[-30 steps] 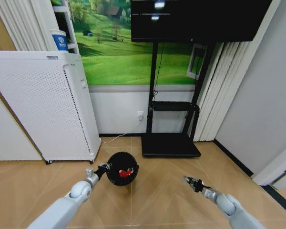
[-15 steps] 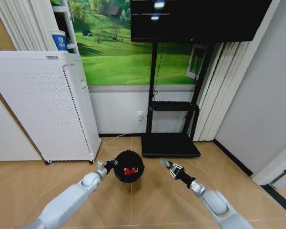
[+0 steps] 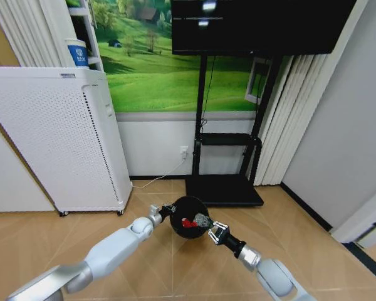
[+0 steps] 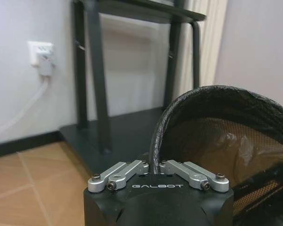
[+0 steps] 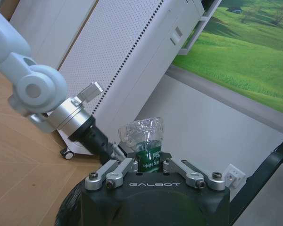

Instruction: Pick up the trash bin and place the garbage on the floor into it.

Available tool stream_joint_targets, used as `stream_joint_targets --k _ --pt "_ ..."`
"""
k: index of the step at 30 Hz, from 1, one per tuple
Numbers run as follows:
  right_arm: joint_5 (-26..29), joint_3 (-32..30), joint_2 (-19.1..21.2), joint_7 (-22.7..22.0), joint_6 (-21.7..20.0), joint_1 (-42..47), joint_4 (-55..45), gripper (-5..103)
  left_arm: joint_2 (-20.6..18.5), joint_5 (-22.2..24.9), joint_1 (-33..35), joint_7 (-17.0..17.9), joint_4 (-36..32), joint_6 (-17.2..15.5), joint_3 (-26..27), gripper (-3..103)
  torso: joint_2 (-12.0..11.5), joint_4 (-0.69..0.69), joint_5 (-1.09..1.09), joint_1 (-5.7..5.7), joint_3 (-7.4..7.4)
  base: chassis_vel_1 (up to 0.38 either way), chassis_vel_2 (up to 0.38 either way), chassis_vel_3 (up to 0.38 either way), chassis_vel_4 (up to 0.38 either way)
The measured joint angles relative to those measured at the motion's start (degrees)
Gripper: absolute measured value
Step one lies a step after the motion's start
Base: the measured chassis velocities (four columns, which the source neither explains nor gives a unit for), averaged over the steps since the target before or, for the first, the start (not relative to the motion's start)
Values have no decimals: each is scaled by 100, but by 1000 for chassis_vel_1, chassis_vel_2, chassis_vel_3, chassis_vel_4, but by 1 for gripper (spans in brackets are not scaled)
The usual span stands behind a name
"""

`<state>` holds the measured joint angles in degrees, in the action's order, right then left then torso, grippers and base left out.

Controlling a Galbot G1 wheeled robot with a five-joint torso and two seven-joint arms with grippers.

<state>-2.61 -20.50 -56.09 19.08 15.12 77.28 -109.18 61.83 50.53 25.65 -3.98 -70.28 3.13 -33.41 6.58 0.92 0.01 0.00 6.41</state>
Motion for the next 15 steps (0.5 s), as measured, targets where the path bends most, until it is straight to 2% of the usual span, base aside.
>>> stream_joint_targets --k 6,15 --pt "59 -25 17 42 3 60 -70 19 95 -17 294 115 -231 -4 -183 3 0 -1 -1 0 0 0 0 0 0" --pt "-15 -12 18 174 84 192 -64 19 241 54 326 205 -502 -30 -262 3 0 0 0 0 0 0 0 0 0"
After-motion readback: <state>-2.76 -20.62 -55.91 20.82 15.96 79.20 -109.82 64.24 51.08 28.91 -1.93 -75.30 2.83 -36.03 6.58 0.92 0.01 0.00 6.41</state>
